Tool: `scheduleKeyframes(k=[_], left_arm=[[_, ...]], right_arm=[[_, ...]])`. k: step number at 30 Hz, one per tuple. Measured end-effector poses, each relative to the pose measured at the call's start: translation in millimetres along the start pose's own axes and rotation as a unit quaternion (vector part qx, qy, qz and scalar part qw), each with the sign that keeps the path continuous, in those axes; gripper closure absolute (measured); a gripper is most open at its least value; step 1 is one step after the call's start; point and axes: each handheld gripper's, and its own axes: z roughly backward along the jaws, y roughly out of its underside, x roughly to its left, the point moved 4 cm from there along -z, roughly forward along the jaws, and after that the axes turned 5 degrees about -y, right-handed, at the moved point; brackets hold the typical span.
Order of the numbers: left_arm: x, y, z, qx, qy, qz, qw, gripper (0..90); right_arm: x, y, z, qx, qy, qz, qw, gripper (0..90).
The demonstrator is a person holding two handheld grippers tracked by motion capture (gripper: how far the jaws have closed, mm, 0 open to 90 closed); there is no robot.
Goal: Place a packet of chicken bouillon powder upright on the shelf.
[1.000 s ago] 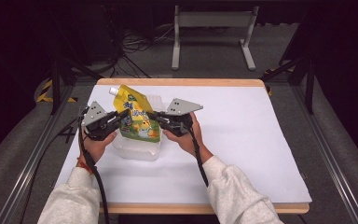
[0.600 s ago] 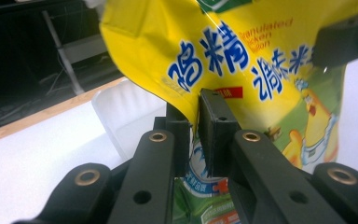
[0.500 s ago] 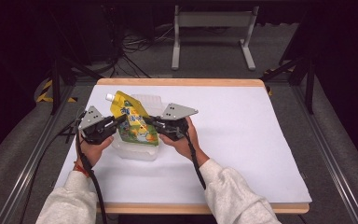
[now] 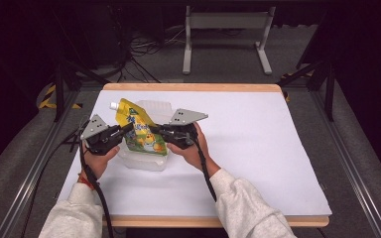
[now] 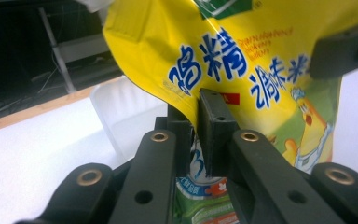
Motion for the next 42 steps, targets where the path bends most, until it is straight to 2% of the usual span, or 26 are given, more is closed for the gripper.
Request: scheduleKeyframes(k=[2,5,8,11,13,14,17,20,22,26,29,31,34,36,38,40,42], left_arm=[[1.0,1.0,0.6,0.000,0.005,0.002,1.0000,84.4],[2.3,3.2,3.9,0.002,0.014,-0.001,0.9999,85.7],[2.2,3.7,8.7,0.003,0.016,-0.005,0.9999,87.1],[2.7,4.4,11.0,0.001,0.017,-0.003,0.9998,87.5],[2.0,3.9,12.1,-0.002,0.021,-0.003,0.9998,87.8],[1.8,3.7,12.4,-0.003,0.022,-0.002,0.9997,87.7],[1.0,2.4,14.4,-0.006,0.024,-0.005,0.9997,87.9],[0.6,2.2,16.3,-0.011,0.025,-0.004,0.9996,87.9],[0.7,0.8,18.3,-0.019,0.024,0.002,0.9995,87.8],[0.4,-1.6,22.6,-0.032,0.027,0.008,0.9991,87.7],[0.1,-2.2,23.4,-0.033,0.024,0.000,0.9992,87.7],[-0.1,-2.4,24.5,-0.038,0.026,0.003,0.9989,87.5],[-1.4,-7.4,30.1,-0.051,0.027,-0.004,0.9984,87.2],[-2.2,-8.2,31.2,-0.043,0.027,-0.010,0.9986,87.1],[-2.4,-5.2,29.5,-0.040,0.032,-0.006,0.9986,87.1],[-3.4,-3.3,28.2,-0.032,0.034,-0.010,0.9988,87.1],[-3.7,-2.1,27.2,-0.029,0.034,-0.011,0.9989,87.1]], right_arm=[[0.5,0.5,-1.0,0.006,0.003,0.005,1.0000,88.0],[3.2,1.0,-1.0,0.019,0.022,0.028,0.9992,81.5],[1.6,4.0,1.4,0.024,0.023,0.022,0.9992,74.5],[2.4,11.9,2.4,0.050,0.019,0.018,0.9984,65.8],[3.8,16.7,4.4,0.057,0.015,0.019,0.9981,66.4],[4.2,18.5,6.6,0.056,0.014,0.020,0.9981,70.2],[2.7,20.6,11.0,0.054,0.012,0.010,0.9984,73.8],[2.9,20.8,13.3,0.050,0.006,0.011,0.9987,80.0],[3.4,19.8,11.8,0.047,0.005,0.009,0.9988,82.6],[4.1,18.3,10.0,0.045,0.001,0.005,0.9990,83.0],[5.0,19.2,9.2,0.042,-0.004,0.000,0.9991,83.2],[5.2,20.0,8.6,0.040,-0.013,-0.008,0.9991,83.7],[7.5,18.9,8.4,0.036,-0.023,-0.001,0.9991,84.0],[9.3,19.2,6.1,0.041,-0.023,0.003,0.9989,84.0],[9.3,23.5,1.5,0.060,-0.018,0.008,0.9980,83.9],[8.8,29.7,-2.7,0.073,-0.016,0.010,0.9971,83.9],[7.5,33.4,-3.7,0.075,-0.012,0.008,0.9971,83.6]])
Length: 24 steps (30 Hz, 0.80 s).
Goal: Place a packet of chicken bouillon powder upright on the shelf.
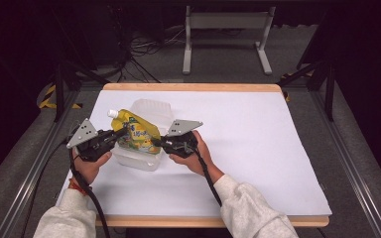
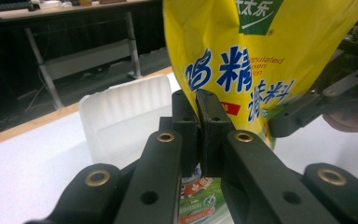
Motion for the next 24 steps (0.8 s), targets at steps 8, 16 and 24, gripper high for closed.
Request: scheduleKeyframes(k=[8,16,24], left_arm=[[2.4,10.4,-1.4,0.021,0.000,0.005,0.9998,88.1],[2.2,20.4,-2.9,0.052,-0.009,0.016,0.9985,89.0],[-0.3,24.8,-2.0,0.064,-0.011,0.022,0.9977,89.1]], right_arm=[[-2.4,6.3,-4.9,0.009,0.009,-0.005,0.9999,83.1],[-8.1,11.1,-8.9,0.026,0.021,-0.011,0.9994,83.2],[-12.5,11.7,-7.2,0.029,0.019,-0.017,0.9992,82.4]])
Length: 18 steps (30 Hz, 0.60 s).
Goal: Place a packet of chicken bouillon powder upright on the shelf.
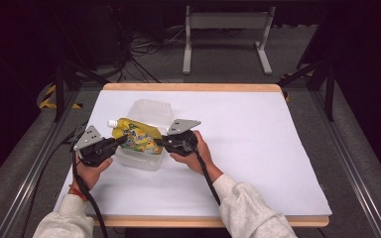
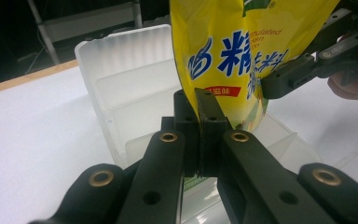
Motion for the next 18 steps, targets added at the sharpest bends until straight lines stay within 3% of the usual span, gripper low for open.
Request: scheduleKeyframes(k=[7,18], left_arm=[[-9.4,-2.0,-1.8,0.009,-0.001,-0.008,0.9999,89.0],[-11.3,-3.0,-3.5,0.009,0.000,-0.004,1.0000,88.5]], right_arm=[[-7.1,1.1,4.4,0.000,0.004,-0.011,0.9999,81.5],[-11.2,1.8,6.5,0.001,0.011,-0.020,0.9997,78.0]])
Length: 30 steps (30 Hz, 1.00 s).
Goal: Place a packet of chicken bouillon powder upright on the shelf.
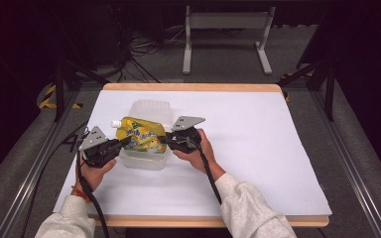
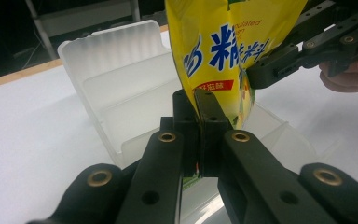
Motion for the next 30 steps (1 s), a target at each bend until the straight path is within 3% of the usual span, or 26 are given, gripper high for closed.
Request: scheduleKeyframes(k=[6,13,16,17,23,24,30], left_arm=[[-1.2,0.2,0.3,-0.002,-0.004,0.000,1.0000,86.3],[-0.7,-0.3,9.9,-0.015,-0.025,0.006,0.9996,72.5],[-4.1,-1.2,16.1,-0.024,-0.034,0.002,0.9991,68.6],[-5.5,-1.8,18.1,-0.024,-0.046,-0.003,0.9987,66.4],[-13.5,-2.1,26.6,-0.028,-0.045,-0.004,0.9986,57.1],[-17.5,-0.8,29.4,-0.024,-0.054,-0.012,0.9982,53.5],[-27.2,2.4,33.9,-0.020,-0.052,-0.018,0.9983,46.8]], right_arm=[[-2.0,-0.9,2.6,0.001,0.006,0.002,1.0000,77.8],[-4.0,-1.1,10.6,-0.004,0.015,-0.002,0.9999,74.0],[-1.3,-4.3,18.6,-0.009,0.023,0.012,0.9996,72.2],[-0.3,-5.7,21.5,-0.010,0.028,0.016,0.9994,71.2],[0.9,-12.0,37.7,-0.015,0.049,0.036,0.9980,71.0],[1.5,-12.1,40.7,-0.015,0.049,0.038,0.9980,71.0],[2.5,-10.3,50.7,-0.009,0.056,0.049,0.9972,70.9]])
